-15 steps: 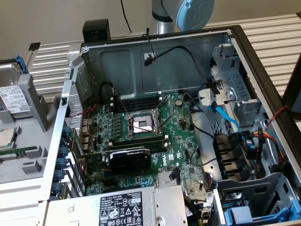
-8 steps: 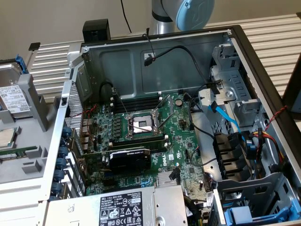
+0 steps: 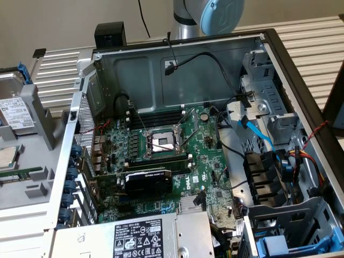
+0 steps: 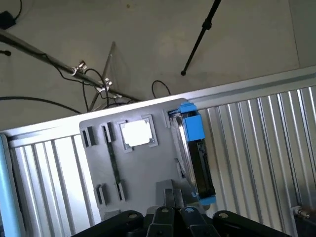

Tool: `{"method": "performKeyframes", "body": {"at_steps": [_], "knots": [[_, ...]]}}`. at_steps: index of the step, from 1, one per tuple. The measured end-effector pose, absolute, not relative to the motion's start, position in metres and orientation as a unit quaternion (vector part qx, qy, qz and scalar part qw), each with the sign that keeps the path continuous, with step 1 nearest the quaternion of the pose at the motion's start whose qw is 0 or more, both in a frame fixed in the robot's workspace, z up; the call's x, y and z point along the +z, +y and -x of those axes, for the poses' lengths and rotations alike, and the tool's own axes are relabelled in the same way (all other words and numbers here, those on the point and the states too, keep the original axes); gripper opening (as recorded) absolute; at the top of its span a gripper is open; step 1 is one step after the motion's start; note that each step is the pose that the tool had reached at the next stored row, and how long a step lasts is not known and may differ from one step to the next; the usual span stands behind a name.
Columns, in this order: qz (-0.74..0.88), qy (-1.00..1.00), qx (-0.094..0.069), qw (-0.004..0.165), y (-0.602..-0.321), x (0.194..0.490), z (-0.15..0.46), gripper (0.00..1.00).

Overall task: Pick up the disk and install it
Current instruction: 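Pick up the disk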

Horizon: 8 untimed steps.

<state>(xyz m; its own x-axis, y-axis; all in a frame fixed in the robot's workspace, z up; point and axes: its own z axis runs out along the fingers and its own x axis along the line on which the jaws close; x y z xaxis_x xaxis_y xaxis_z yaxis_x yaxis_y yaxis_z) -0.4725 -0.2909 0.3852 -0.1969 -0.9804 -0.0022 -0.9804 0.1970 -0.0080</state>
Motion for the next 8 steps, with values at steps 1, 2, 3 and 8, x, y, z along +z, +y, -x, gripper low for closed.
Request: {"method": "performKeyframes", "body": {"at_steps": [1,2,3,8], "knots": [[0.637,0.771,-0.002,0.003,-0.2903,0.3851,0.4726,0.11],[0.641,0.768,-0.002,0.003,-0.2898,0.385,0.4729,0.11],[0.644,0.765,-0.002,0.003,-0.2891,0.385,0.4733,0.11],[0.65,0.76,-0.002,0.003,-0.284,0.3849,0.4764,0.11]]}}
